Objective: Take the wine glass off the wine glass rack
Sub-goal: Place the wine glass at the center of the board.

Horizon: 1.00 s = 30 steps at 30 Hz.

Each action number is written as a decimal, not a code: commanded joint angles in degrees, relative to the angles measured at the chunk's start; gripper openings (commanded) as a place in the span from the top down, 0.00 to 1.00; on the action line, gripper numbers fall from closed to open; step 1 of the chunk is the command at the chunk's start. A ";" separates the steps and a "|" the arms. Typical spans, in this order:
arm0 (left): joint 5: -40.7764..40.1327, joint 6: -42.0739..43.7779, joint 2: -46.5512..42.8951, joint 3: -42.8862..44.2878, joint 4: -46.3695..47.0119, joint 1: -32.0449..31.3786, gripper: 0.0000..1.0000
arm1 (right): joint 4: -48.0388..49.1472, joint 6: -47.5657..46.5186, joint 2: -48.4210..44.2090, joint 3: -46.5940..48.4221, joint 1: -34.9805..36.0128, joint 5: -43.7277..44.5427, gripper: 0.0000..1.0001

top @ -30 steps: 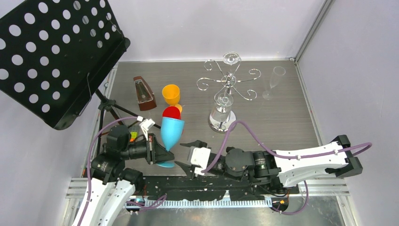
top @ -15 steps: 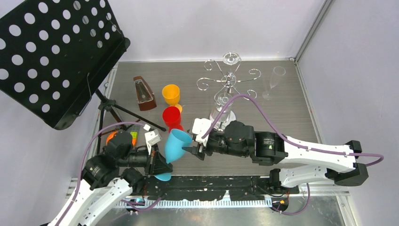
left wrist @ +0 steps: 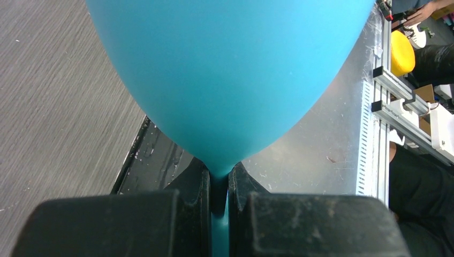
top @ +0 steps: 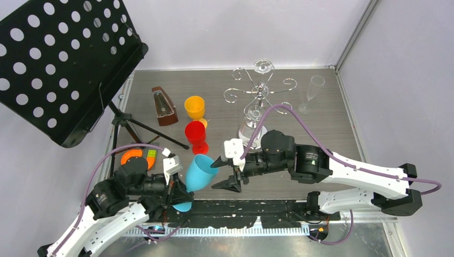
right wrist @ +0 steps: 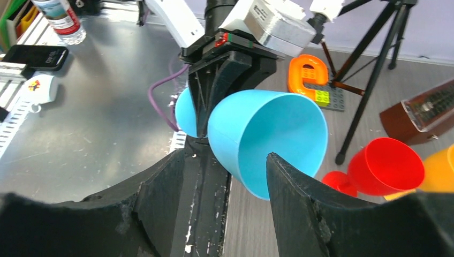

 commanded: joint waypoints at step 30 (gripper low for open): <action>-16.68 -0.28 2.01 5.10 -0.28 -1.75 1.00 | 2.90 5.32 4.25 3.16 -0.54 -0.64 0.94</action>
